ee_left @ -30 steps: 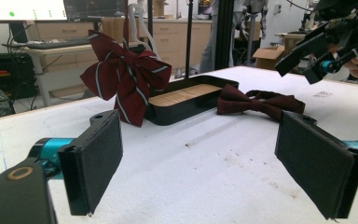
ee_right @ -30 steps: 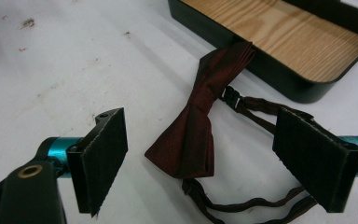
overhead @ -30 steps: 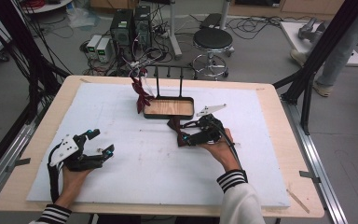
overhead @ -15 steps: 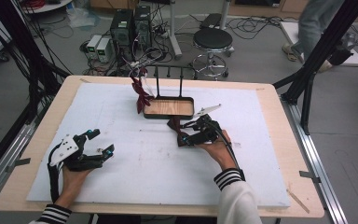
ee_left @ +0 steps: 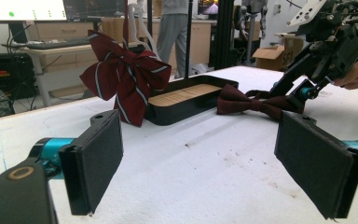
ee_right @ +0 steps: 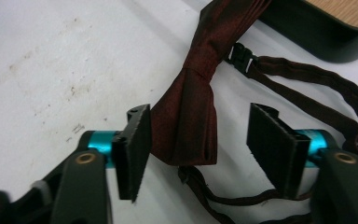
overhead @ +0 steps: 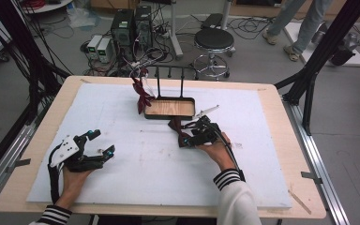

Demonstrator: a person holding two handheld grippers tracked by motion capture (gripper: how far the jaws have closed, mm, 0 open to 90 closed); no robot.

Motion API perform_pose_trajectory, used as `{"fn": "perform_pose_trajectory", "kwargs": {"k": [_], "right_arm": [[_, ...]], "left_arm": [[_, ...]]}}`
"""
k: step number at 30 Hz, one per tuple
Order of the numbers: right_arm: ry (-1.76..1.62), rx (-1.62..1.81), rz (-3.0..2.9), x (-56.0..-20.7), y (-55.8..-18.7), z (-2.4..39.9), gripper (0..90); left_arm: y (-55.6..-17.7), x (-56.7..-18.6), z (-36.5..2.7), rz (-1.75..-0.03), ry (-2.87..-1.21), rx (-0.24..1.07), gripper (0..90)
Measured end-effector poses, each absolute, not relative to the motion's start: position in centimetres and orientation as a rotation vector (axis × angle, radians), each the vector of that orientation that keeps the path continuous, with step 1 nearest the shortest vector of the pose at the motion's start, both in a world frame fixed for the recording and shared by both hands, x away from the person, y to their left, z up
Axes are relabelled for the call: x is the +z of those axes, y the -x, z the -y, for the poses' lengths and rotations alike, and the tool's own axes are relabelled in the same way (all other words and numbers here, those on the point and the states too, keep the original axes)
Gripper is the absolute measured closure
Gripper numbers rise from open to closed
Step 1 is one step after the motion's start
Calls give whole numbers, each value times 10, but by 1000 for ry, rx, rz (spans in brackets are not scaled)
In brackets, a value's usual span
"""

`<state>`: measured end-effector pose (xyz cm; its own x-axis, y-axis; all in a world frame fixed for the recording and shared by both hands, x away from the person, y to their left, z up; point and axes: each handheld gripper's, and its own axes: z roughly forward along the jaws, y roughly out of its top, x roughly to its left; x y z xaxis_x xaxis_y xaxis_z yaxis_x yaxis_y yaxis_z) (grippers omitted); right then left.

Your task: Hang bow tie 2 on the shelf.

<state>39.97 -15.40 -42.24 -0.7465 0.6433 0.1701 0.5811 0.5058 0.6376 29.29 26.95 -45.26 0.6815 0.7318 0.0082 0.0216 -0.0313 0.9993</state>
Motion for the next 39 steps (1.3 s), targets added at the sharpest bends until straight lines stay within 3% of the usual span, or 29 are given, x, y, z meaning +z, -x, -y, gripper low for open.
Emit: {"fn": "perform_pose_trajectory", "kwargs": {"k": [8, 16, 39], "right_arm": [[-1085, 1032, -2691, -428, -401, 151, 499], [-1059, 1015, -2713, -429, -400, 148, 794], [-1013, 1035, -2702, -421, -396, 146, 852]], "left_arm": [[-293, -453, -269, -653, -1509, 640, 158], [-293, -453, -270, -653, -1509, 641, 159], [-293, -453, -269, -656, -1509, 642, 159]]}}
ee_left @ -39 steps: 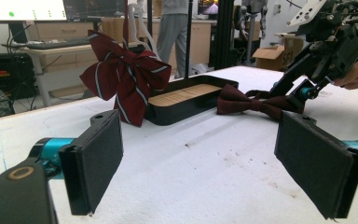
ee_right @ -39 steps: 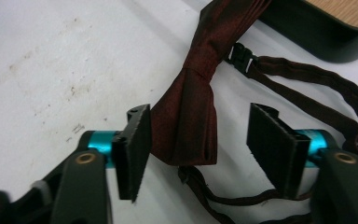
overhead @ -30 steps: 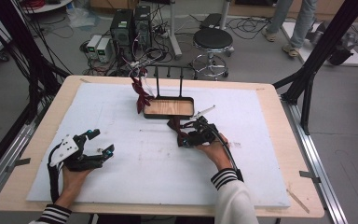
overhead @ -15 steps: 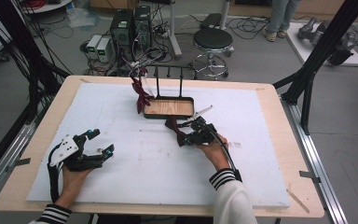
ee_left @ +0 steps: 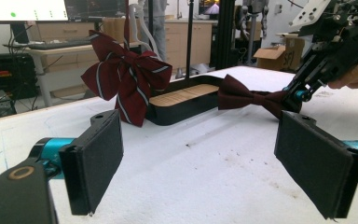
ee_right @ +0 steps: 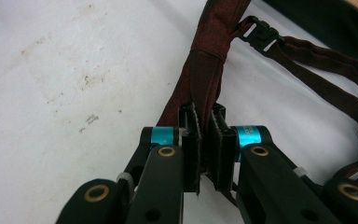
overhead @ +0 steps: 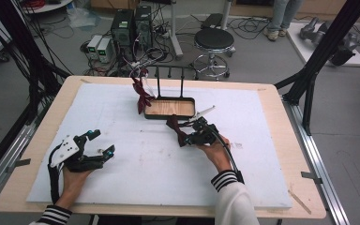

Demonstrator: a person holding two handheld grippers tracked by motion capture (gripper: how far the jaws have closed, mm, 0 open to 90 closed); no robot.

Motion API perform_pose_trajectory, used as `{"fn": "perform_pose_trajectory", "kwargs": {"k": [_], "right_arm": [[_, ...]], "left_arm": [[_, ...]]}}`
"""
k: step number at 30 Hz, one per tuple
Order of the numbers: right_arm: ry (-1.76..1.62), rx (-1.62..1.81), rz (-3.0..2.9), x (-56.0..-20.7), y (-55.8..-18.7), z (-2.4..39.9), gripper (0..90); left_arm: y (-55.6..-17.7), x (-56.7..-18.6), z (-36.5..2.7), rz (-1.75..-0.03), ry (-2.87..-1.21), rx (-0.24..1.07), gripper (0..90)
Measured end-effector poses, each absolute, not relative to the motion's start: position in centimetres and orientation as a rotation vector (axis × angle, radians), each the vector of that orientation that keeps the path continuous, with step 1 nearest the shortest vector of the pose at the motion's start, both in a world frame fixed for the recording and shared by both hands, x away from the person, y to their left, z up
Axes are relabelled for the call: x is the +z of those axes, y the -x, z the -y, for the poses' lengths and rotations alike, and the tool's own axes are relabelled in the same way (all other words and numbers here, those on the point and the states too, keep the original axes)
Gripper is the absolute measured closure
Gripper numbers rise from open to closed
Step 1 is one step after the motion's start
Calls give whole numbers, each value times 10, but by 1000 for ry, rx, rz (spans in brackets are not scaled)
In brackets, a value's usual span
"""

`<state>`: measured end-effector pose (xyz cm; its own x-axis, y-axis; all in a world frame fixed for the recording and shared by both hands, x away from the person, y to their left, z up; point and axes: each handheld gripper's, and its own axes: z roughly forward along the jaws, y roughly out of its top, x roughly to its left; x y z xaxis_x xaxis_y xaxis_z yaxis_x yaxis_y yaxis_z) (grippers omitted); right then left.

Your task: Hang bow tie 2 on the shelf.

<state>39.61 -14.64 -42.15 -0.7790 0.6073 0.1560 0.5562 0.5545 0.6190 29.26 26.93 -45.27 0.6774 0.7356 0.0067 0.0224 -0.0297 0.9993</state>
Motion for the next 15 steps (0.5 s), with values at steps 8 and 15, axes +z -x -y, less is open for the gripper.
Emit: {"fn": "perform_pose_trajectory", "kwargs": {"k": [8, 15], "right_arm": [[-977, 1090, -2639, -411, -391, 149, 853], [-968, 1144, -2565, -403, -388, 154, 854]], "left_arm": [[-293, -453, -269, -657, -1509, 643, 159], [-293, -453, -269, -656, -1510, 644, 160]]}}
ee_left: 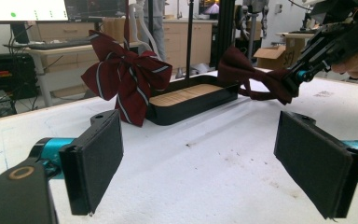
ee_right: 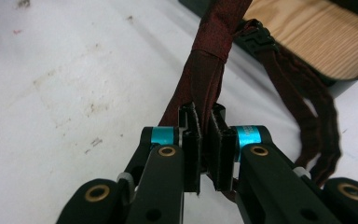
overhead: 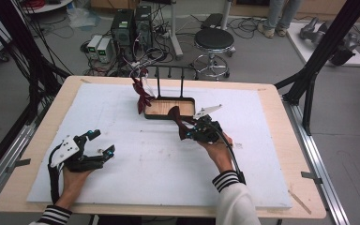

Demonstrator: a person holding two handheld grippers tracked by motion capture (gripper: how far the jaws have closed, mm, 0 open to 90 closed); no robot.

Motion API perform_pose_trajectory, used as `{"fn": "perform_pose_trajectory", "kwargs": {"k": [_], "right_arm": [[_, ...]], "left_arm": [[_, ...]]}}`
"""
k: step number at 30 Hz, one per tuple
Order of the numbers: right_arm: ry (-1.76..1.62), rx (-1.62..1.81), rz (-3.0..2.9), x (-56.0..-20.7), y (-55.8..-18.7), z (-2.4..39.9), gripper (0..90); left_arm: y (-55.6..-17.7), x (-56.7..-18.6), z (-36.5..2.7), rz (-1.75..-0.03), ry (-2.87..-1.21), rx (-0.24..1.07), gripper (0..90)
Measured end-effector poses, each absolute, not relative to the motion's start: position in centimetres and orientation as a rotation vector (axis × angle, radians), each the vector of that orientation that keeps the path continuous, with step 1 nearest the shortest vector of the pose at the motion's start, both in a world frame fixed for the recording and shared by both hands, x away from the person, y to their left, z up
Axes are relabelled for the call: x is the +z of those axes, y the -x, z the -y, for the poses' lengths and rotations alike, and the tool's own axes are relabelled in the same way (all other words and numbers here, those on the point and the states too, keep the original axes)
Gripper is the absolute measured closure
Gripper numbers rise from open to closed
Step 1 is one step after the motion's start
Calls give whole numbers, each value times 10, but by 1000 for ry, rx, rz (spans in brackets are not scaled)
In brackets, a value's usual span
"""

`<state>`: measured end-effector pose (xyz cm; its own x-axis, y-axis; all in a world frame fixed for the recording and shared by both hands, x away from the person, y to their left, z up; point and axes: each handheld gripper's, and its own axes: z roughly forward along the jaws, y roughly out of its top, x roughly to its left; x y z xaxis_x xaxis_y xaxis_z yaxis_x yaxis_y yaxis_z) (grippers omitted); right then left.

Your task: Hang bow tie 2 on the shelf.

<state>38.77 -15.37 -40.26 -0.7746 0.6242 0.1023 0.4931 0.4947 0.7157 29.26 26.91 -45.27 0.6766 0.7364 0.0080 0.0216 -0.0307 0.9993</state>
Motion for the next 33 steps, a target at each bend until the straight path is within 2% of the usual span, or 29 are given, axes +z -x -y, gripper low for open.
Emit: {"fn": "perform_pose_trajectory", "kwargs": {"k": [33], "right_arm": [[-858, 1260, -2178, -363, -370, 176, 853]], "left_arm": [[-293, -453, -269, -657, -1507, 640, 161]]}}
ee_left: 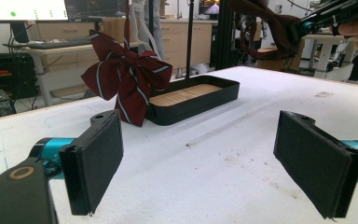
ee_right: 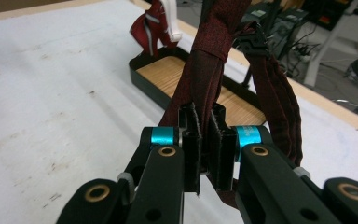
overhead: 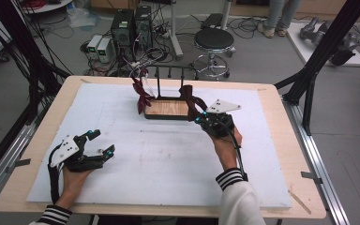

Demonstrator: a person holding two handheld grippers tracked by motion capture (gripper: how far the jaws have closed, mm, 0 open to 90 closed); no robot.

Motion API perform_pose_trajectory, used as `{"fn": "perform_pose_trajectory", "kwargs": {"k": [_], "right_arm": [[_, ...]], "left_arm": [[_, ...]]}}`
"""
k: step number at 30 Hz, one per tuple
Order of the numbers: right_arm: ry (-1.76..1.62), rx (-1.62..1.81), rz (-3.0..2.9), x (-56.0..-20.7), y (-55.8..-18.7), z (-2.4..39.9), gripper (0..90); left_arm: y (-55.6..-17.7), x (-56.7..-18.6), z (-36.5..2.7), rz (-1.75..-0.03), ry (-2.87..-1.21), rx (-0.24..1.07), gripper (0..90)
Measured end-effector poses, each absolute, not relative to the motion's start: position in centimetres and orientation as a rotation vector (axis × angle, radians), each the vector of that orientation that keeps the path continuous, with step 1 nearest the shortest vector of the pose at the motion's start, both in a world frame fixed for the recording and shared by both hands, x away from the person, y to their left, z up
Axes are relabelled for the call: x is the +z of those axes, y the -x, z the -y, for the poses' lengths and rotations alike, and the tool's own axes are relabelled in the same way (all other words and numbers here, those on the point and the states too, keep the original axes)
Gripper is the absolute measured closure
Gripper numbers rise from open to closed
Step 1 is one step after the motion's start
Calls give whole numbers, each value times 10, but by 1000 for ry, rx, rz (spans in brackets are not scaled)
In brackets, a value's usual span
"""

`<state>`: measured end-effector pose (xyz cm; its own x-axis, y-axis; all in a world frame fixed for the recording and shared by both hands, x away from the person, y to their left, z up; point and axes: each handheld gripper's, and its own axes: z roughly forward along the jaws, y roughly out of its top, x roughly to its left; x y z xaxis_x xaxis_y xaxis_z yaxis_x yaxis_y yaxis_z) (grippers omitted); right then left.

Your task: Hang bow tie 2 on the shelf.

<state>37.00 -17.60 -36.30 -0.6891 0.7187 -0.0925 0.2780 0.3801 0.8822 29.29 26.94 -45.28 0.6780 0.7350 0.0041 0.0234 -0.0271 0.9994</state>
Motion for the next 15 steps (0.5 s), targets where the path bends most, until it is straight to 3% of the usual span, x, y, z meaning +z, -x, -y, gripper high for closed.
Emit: {"fn": "perform_pose_trajectory", "kwargs": {"k": [15], "right_arm": [[-875, 1277, -2033, -350, -367, 180, 853]], "left_arm": [[-293, -453, -269, -655, -1509, 640, 161]]}}
